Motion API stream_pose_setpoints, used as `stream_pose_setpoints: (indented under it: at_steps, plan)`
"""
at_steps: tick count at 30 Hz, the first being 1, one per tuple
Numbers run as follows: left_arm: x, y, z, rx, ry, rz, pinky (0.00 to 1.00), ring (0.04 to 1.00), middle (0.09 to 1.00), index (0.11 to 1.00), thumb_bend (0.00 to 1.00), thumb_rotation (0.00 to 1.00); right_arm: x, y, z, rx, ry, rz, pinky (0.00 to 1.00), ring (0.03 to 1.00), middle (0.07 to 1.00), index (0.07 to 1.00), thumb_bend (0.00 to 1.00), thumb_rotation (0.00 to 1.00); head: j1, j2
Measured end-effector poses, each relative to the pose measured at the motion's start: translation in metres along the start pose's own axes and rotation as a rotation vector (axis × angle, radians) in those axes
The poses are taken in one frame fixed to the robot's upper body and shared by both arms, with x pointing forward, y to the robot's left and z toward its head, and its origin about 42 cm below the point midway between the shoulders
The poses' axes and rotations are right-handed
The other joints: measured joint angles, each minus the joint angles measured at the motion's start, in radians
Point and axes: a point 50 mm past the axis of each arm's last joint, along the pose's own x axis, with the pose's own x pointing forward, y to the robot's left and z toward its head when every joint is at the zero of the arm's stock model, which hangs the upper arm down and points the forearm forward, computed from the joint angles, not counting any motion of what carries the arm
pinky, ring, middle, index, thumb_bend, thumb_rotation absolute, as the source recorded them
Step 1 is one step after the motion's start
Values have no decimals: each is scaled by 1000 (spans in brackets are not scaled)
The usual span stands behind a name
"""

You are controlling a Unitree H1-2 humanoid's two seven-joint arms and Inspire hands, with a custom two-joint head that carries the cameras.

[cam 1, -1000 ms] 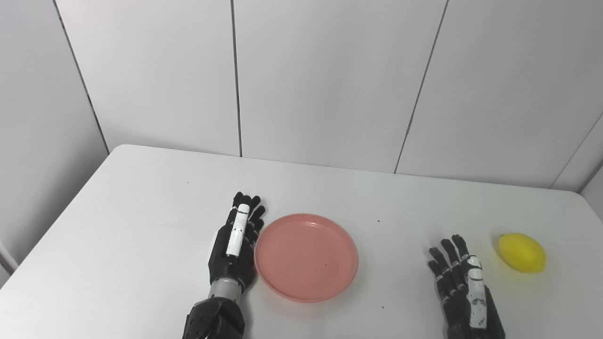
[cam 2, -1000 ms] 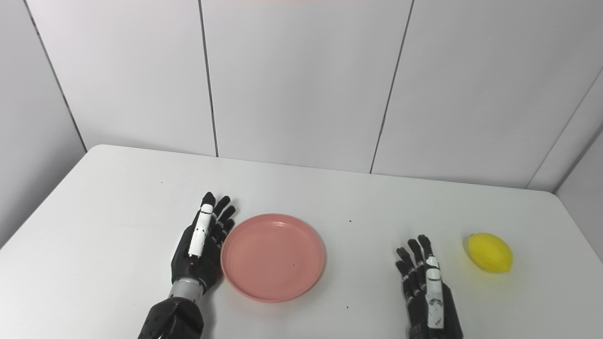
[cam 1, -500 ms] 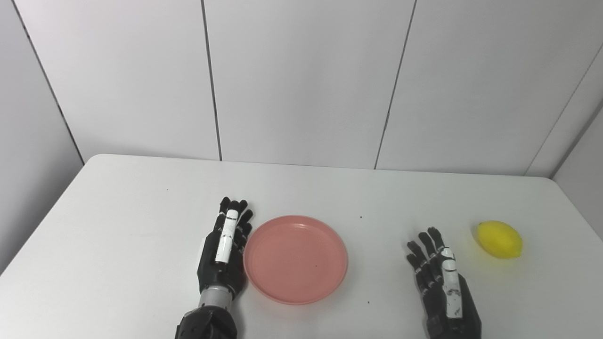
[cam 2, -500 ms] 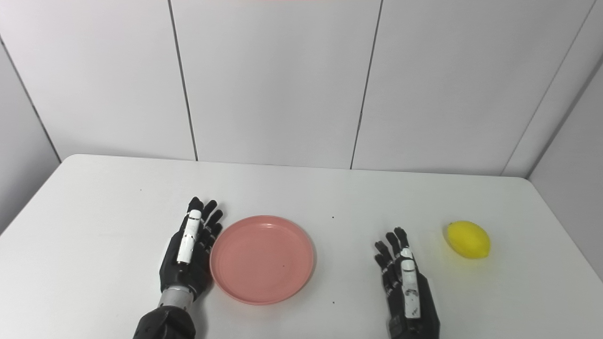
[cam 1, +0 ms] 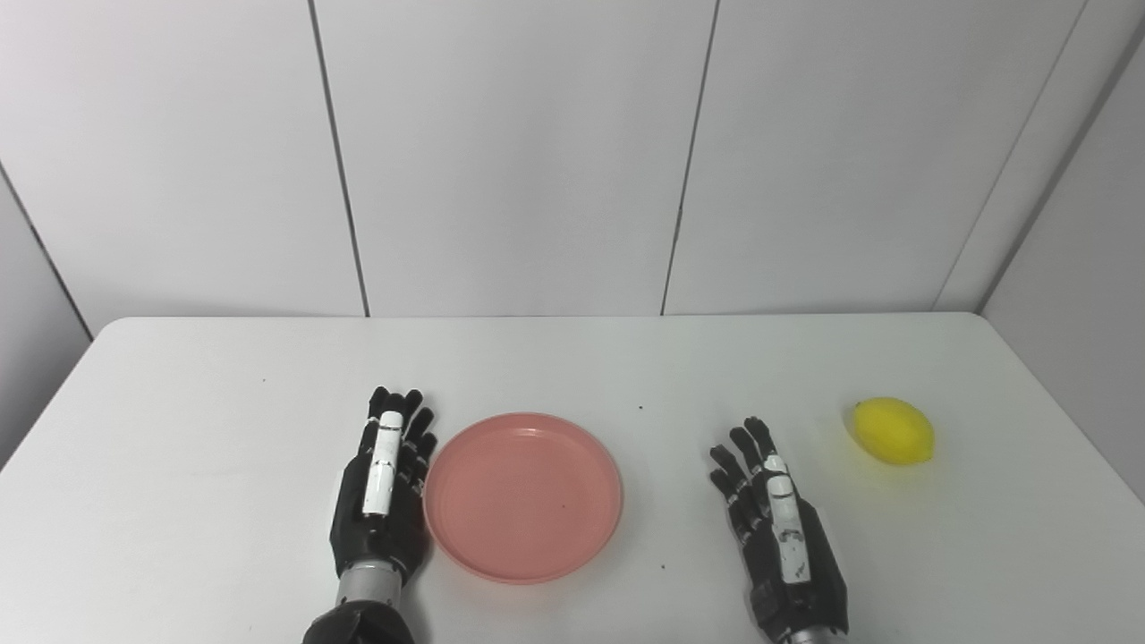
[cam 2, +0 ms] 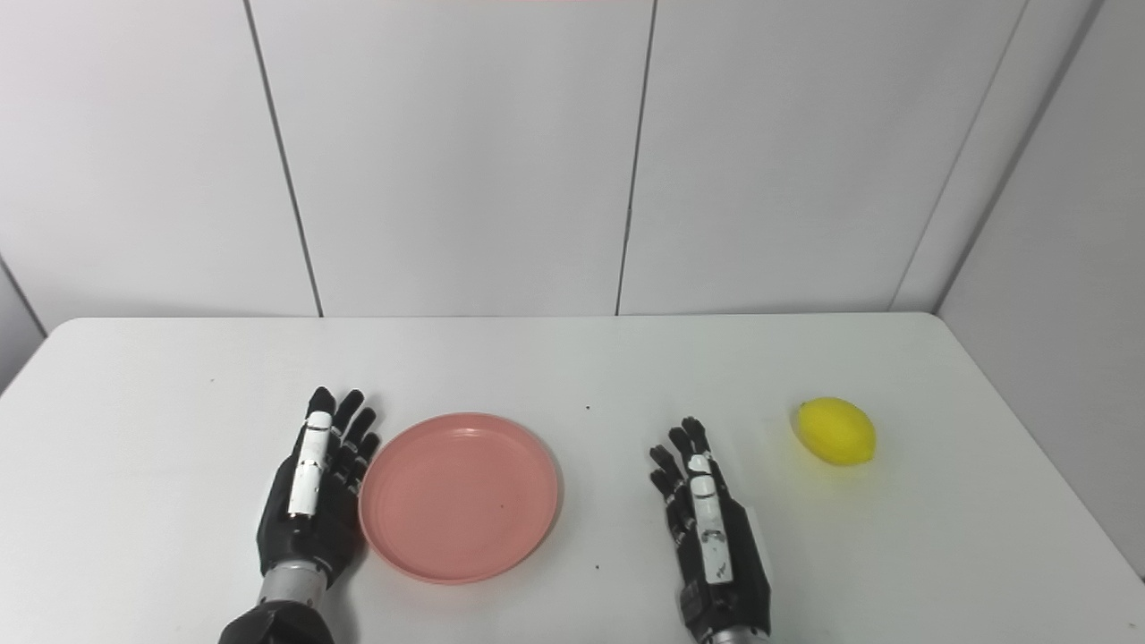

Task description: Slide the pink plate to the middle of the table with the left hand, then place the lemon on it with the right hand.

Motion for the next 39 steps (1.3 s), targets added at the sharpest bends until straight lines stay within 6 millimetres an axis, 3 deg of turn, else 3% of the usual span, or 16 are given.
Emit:
stream_pose_setpoints:
  at_steps: [19, 35, 39]
  plan:
    - [0, 9, 4, -23, 12, -29, 1000, 950, 933, 990, 490, 604, 5, 18, -5, 29, 1, -8, 928, 903, 936, 933, 730, 739, -101, -3]
    - [0, 12, 6, -35, 12, -26, 1000, 950, 934, 1000, 492, 613, 8, 21, -6, 22, 3, -8, 929, 894, 928, 917, 741, 717, -118, -8]
    - [0, 12, 6, -34, 13, -29, 1000, 941, 924, 969, 497, 597, 8, 21, -6, -19, -7, -23, 897, 877, 909, 895, 741, 712, -124, -9]
